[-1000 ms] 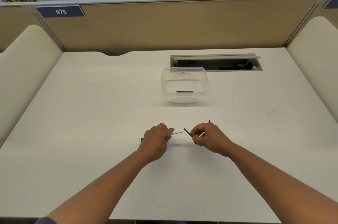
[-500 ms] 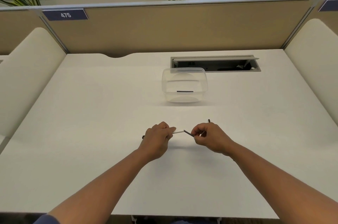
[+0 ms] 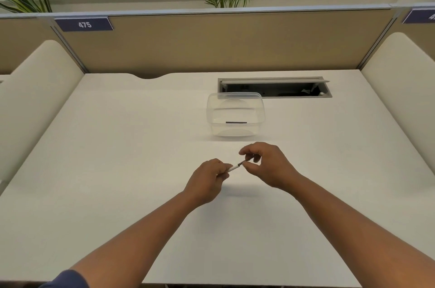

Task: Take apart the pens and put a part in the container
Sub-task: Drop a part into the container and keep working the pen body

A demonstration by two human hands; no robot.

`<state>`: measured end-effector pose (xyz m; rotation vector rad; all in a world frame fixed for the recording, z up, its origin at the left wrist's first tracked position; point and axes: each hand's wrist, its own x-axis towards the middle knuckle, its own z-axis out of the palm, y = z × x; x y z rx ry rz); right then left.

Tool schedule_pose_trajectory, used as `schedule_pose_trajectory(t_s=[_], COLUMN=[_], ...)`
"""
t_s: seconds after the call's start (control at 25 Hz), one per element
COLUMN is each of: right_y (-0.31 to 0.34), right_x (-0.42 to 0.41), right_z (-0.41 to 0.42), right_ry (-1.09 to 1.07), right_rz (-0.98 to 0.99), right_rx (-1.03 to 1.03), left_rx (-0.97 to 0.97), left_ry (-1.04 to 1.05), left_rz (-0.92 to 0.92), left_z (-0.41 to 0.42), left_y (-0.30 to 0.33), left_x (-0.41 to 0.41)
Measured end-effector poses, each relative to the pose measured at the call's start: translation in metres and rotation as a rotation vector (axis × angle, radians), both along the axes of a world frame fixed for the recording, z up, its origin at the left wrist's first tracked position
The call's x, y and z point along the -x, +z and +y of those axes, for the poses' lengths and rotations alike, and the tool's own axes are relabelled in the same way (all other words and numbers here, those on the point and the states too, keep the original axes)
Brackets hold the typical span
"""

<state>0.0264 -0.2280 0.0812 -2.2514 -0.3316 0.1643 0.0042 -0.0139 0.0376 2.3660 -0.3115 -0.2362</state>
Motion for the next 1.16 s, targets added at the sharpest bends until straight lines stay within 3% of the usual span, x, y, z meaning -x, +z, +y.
schedule_pose_trajectory(t_s=[0.16,0.4,0.72,1.16], right_y=[-0.002,-0.032,-0.072,-0.090], right_x=[-0.001,0.001,-0.003,-0.014], right_z=[-0.003,-0.023,-0.048,-0.047], right_ry=[-0.098,-0.213,-0.428,-0.495], right_rz=[0.035,0.170,0.260,0.361], right_rx=[-0.190,-0.166,0.154,0.329], left_rx=[0.181,0.338,0.347,0.363], left_ry=[0.136,0.195,0.229,0.243], left_rz=[0.067,0.117,0.136,0.163], left_z=[-0.005,-0.006,-0.005,-0.001], left_y=[0.000,0.000,-0.006,-0.009], left_x=[-0.005,-0.008,-0.012,-0.016])
